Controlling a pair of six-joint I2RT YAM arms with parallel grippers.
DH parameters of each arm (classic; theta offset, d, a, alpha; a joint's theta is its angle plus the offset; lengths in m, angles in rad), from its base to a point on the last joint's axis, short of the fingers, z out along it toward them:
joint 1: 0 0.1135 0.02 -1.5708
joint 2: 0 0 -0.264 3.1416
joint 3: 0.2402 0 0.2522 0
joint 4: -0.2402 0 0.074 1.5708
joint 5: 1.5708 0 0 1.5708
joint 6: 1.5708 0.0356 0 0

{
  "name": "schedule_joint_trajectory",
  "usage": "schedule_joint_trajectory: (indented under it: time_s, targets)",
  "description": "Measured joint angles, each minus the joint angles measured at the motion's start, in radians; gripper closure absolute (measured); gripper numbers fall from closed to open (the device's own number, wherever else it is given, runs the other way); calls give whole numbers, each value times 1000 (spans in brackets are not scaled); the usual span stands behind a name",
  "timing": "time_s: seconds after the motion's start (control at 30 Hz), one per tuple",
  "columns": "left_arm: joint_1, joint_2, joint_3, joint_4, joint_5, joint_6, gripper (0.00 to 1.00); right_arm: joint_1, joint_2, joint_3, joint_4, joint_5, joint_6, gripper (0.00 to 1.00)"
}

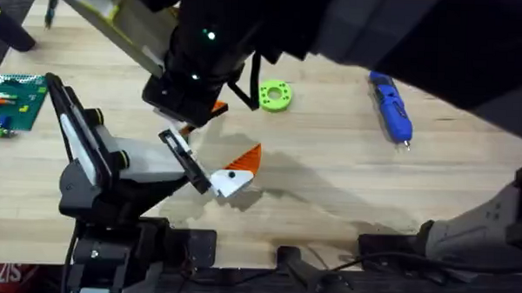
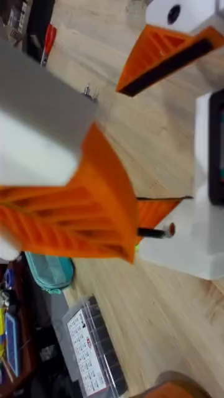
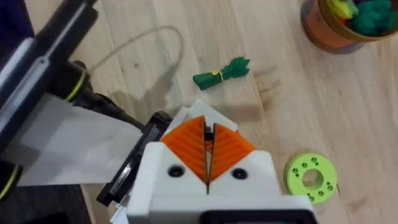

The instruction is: Pick up the gripper from the table and insert it into the empty holder that is missing its gripper. Then pick up a screw, insert it into the mounting hole, and use the screwdriver to tighten it. Finally, clean up the table by picking up the vegetable and placing it into the bucket.

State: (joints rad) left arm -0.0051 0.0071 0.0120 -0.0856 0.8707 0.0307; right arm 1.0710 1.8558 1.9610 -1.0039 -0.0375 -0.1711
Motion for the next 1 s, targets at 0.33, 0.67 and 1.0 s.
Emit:
schedule_joint_trajectory:
  time_s: [0.33,0.67,1.0]
  targets:
    - [0,0,0,0,0,0,15,-20,6,0,-2,0,0,998]
    - [0,0,0,0,0,0,15,-22,6,0,-3,1,0,998]
    - [0,0,0,0,0,0,14,-19,6,0,-17,0,0,998]
